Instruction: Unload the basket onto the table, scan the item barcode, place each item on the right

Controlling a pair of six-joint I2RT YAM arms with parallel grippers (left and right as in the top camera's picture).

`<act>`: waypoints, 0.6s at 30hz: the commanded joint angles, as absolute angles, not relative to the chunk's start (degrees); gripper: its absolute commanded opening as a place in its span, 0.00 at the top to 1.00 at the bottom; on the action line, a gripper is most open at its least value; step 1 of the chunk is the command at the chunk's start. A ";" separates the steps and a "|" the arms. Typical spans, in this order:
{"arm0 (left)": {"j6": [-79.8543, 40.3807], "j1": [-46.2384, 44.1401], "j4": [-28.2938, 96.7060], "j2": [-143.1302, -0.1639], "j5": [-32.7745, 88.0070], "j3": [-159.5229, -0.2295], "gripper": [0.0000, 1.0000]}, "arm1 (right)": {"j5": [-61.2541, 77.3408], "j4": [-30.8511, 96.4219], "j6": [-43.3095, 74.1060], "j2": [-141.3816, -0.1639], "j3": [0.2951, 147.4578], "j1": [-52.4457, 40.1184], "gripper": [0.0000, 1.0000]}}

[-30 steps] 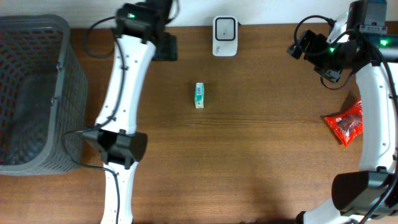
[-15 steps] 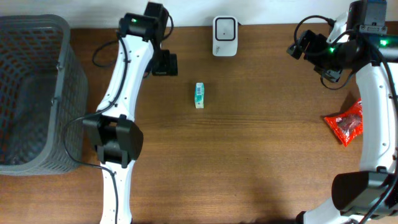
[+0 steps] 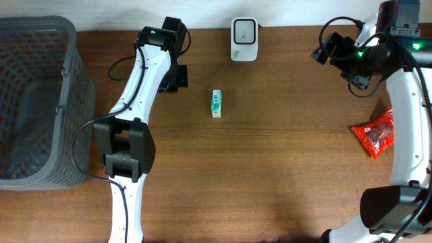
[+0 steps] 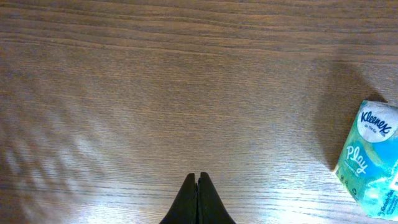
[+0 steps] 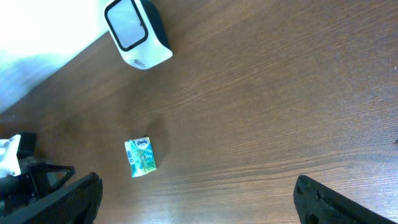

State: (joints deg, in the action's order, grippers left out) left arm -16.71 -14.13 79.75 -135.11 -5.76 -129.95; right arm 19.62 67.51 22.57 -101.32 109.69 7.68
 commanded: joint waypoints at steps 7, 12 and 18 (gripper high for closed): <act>-7.01 -15.29 74.63 -134.28 25.67 -124.99 1.00 | 19.88 67.51 22.98 -101.47 109.82 7.51 0.02; -6.37 -19.49 71.02 -134.28 26.09 -122.08 1.00 | 19.88 67.51 22.98 -101.47 109.82 7.51 0.02; -6.37 -25.36 66.65 -134.28 21.61 -120.25 1.00 | 19.88 67.51 22.98 -101.47 109.82 7.51 0.02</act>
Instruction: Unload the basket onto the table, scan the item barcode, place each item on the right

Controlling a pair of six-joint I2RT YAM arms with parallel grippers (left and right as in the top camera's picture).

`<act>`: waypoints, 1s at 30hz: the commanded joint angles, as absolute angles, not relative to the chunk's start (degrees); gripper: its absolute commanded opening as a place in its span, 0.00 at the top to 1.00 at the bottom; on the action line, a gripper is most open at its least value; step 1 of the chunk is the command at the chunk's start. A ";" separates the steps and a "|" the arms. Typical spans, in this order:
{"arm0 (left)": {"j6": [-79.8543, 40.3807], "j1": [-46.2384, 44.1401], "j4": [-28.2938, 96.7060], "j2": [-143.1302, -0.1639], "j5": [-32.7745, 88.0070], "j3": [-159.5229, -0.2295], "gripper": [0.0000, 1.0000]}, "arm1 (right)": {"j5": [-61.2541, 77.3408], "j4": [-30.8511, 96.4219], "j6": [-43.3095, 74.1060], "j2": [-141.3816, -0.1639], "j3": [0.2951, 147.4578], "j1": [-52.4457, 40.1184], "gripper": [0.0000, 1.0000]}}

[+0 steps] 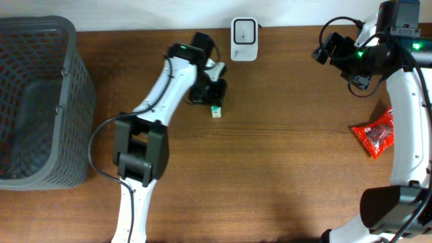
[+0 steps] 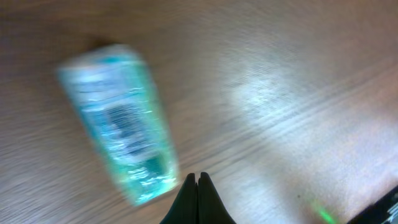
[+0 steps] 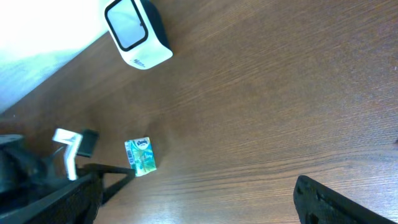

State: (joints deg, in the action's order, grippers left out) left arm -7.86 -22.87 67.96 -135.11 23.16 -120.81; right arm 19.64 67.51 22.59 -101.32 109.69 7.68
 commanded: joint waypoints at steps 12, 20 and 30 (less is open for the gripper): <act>-14.52 -28.62 63.00 -134.30 -7.75 -116.36 1.00 | 19.88 67.51 22.98 -101.47 109.82 7.51 0.02; -18.09 -26.06 67.99 -134.06 -11.25 -119.55 1.00 | 19.88 67.51 22.98 -101.47 109.82 7.51 0.02; -18.41 -18.31 76.53 -130.10 -14.59 -128.57 0.53 | 19.88 67.51 22.98 -101.47 109.82 7.51 0.02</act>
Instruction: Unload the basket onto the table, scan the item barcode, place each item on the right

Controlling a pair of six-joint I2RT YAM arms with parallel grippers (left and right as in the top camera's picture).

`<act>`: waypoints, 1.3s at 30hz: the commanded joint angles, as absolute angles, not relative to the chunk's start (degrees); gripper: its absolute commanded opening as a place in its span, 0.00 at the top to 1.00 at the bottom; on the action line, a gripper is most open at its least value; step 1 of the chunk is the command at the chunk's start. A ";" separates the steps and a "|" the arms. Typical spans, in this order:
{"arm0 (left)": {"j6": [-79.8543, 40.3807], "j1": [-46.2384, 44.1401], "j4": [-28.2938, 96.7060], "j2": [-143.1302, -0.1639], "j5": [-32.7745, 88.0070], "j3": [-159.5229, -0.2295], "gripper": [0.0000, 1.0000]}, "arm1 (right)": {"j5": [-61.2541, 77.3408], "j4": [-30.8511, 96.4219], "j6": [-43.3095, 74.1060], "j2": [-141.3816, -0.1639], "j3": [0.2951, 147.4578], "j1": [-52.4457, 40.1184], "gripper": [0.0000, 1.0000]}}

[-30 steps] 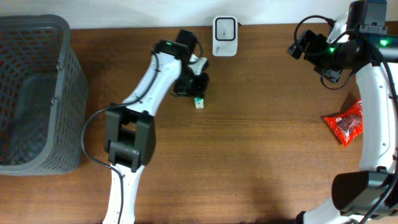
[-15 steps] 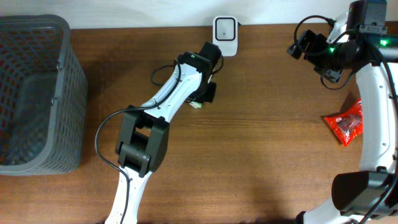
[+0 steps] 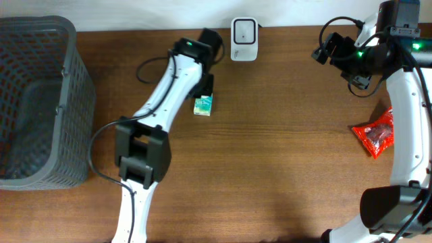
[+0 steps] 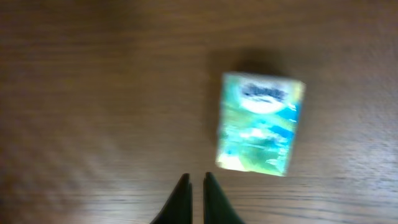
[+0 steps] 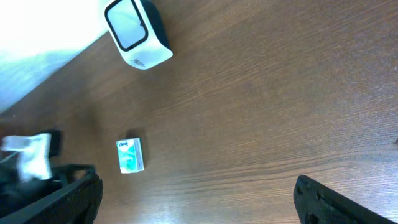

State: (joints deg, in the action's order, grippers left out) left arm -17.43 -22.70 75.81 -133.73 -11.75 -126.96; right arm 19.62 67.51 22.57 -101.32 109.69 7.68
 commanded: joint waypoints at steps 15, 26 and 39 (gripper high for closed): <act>-18.44 -9.67 80.64 -130.28 -13.30 -126.56 0.01 | 25.41 68.23 24.23 -101.69 109.58 6.00 0.01; -18.41 -9.72 76.97 -130.28 -11.81 -126.56 0.01 | 17.28 45.60 24.58 -107.02 86.30 -14.44 0.43; -18.41 -9.74 76.97 -130.28 -11.81 -126.56 0.01 | 17.04 22.06 31.53 -116.81 83.79 -27.20 0.49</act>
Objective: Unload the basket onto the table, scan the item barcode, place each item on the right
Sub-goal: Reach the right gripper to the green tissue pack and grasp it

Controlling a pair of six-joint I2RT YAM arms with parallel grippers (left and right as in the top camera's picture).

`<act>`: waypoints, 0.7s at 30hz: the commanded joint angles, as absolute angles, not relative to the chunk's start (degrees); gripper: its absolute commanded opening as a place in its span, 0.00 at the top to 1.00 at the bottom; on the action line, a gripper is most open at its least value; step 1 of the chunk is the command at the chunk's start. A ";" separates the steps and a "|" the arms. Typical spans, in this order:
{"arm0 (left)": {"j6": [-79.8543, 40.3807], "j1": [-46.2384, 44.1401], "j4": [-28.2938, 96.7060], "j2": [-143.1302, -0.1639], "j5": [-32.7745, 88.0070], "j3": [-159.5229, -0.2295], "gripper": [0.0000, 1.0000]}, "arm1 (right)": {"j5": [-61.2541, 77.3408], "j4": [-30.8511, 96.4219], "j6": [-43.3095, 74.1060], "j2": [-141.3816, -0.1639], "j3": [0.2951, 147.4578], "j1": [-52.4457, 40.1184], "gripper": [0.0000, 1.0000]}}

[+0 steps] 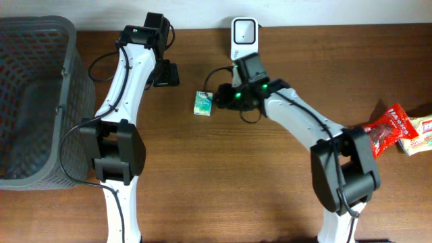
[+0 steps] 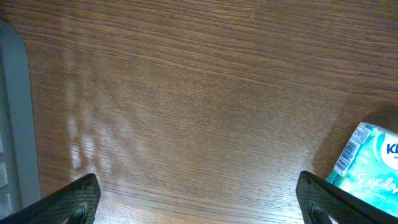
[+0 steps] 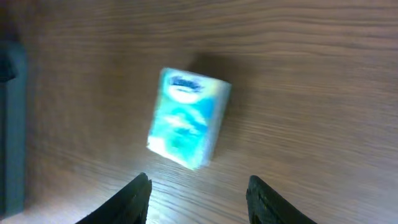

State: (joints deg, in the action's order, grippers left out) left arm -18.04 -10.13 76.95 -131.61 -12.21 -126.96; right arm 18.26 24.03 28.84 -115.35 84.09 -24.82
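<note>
A small teal tissue pack (image 1: 202, 103) lies flat on the wooden table, its printed face up; it is blurred in the right wrist view (image 3: 189, 118). A barcode shows along the pack's edge (image 2: 367, 158) at the right of the left wrist view. The white scanner (image 1: 244, 31) stands at the table's back edge. My right gripper (image 1: 226, 98) hovers just right of the pack, open and empty, with the pack ahead of its fingertips (image 3: 200, 199). My left gripper (image 1: 165, 73) is left of the pack, jaws wide open (image 2: 199, 205) over bare wood.
A grey mesh basket (image 1: 40, 101) fills the table's left end; its rim (image 2: 12, 124) shows at the left wrist view's left edge. A red snack bag (image 1: 381, 131) and a beige packet (image 1: 418, 131) lie at the right edge.
My right arm has come from the back right corner to just right of the pack, jaws open. My left gripper has moved left of the pack and opened wide. The pack lies where it was.
The pack lay on its narrow side at the table's middle, with my shut left gripper to its left. Then that gripper was against the pack. Then the pack lay flat, a little further left. Now the left gripper is back and open, and the right is beside the pack.
</note>
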 commanded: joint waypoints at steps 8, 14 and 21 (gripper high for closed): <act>-18.41 -9.72 76.99 -130.28 -11.81 -126.56 0.01 | 8.93 18.04 37.15 -121.73 83.79 -29.41 0.54; -18.41 -9.72 76.99 -130.28 -11.81 -126.56 0.01 | 7.09 17.23 36.60 -123.63 83.79 -29.30 0.59; -18.41 -9.74 76.99 -130.28 -11.79 -126.56 0.01 | 8.58 16.40 36.99 -124.90 83.79 -29.58 0.60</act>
